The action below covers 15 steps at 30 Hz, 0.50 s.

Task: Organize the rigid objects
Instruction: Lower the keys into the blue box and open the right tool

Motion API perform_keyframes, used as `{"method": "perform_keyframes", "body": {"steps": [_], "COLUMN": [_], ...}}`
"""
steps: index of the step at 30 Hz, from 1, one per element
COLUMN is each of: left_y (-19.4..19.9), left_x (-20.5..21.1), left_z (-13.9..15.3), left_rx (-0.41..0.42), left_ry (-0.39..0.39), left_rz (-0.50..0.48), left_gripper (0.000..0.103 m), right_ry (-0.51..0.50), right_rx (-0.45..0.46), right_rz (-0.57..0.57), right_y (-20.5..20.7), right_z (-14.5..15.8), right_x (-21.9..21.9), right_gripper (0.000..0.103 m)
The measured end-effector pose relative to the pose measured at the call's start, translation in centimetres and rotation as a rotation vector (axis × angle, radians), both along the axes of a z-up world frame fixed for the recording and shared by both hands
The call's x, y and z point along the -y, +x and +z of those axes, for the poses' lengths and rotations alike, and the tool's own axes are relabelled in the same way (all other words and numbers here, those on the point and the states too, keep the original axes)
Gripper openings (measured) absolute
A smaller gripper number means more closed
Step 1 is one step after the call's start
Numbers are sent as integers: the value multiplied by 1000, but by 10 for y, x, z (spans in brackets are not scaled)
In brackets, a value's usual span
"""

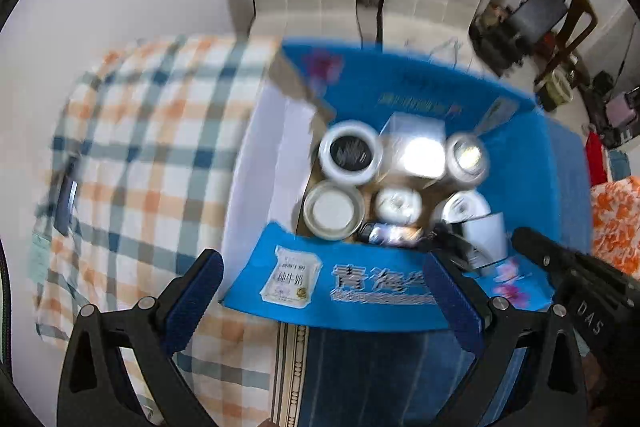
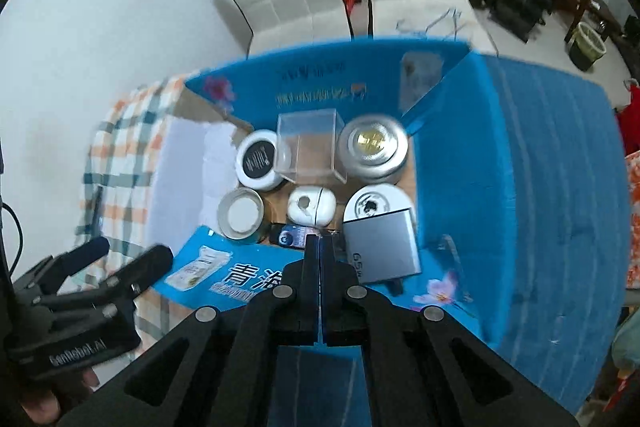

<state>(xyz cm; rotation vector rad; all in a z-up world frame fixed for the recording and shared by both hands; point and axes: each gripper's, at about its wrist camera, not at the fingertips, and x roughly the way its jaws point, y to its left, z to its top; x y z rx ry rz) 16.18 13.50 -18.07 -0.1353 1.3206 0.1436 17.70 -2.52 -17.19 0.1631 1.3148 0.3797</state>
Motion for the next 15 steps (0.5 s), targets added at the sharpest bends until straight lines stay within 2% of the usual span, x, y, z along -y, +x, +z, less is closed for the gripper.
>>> {"method": "perform_keyframes", "body": {"steps": [4,9,15], "left_y": [3,3,6], "left_x": [-7,-8,-5], "left_z": [-33,-48,-56], "left_rx": [-67,-74,-88], "left_ry": [-9,-3,13], "left_rz": [5,9,-11], "left_gripper": [102,102,102], "right_ry": [-45,-158,-252], "right_rx": [-56,-68,-29], "right_rz": [-1,7,-10], "right_y": [4,1,2], "right_z": [-35,-62,-66], "right_x": [-7,-11,-11], "right_gripper": [0,1,4]}}
